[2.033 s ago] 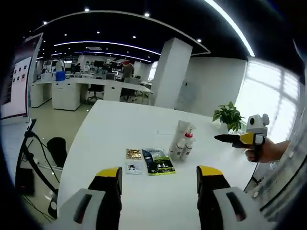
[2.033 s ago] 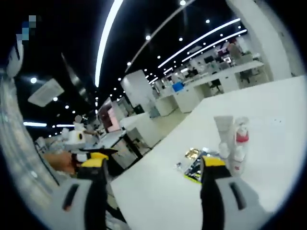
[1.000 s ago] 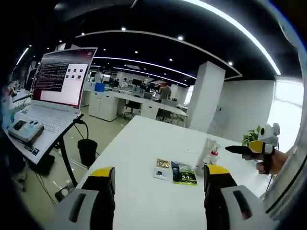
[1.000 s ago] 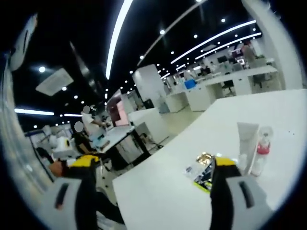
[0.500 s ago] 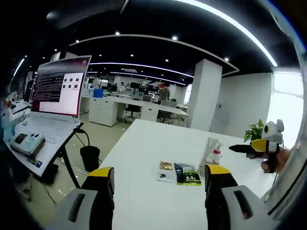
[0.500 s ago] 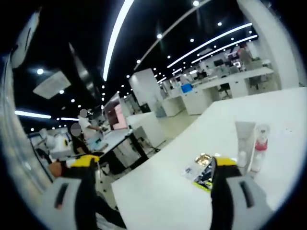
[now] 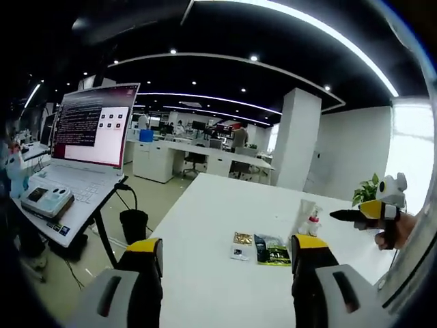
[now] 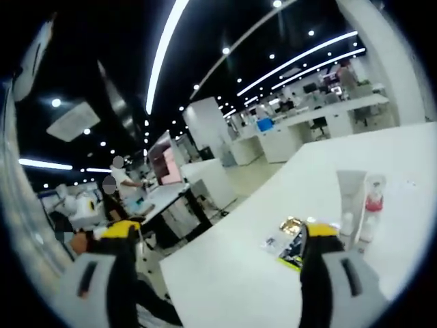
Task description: Arrange the skincare products in the storage area until every visible bottle or jar stands upright without overlapping.
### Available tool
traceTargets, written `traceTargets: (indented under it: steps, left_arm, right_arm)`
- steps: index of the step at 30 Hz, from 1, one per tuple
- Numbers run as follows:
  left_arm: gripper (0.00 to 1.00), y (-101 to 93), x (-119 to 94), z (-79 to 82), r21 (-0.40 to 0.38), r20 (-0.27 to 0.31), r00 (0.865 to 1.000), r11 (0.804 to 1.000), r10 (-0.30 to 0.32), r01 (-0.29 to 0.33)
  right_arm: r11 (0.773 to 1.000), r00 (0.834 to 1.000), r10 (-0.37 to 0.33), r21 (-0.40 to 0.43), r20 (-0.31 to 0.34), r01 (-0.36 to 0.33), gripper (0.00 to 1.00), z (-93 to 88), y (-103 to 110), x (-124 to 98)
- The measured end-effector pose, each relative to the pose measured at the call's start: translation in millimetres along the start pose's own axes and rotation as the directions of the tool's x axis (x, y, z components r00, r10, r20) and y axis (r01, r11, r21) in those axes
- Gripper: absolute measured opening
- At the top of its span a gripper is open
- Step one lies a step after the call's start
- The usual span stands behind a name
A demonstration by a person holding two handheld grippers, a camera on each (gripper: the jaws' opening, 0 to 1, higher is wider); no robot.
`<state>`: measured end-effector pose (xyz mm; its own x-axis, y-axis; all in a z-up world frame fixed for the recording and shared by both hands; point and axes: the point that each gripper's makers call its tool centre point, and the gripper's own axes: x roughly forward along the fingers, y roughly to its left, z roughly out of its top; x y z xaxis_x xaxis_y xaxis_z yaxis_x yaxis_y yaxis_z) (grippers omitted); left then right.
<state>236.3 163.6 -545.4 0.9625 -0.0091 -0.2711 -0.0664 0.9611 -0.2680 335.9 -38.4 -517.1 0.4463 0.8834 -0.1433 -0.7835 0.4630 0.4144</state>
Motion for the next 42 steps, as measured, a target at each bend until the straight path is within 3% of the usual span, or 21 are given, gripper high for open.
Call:
traceTargets:
  steps: [12,42]
  left_arm:
    - [0.80,-0.8,6.0,6.2,0.024,-0.015,0.999,0.998,-0.052,0.052]
    - [0.77,-7.5,7.4,-11.3,0.057,-0.097,0.989,0.992,-0.111,0.117]
  right_arm:
    - [0.999,0.999,-0.044,0.024,0.024,0.044,0.99,-8.5,6.2,-6.8]
    - [0.991,0.992,-0.124,0.052,0.039,0.122,0.97,-19.0,4.4,-25.7]
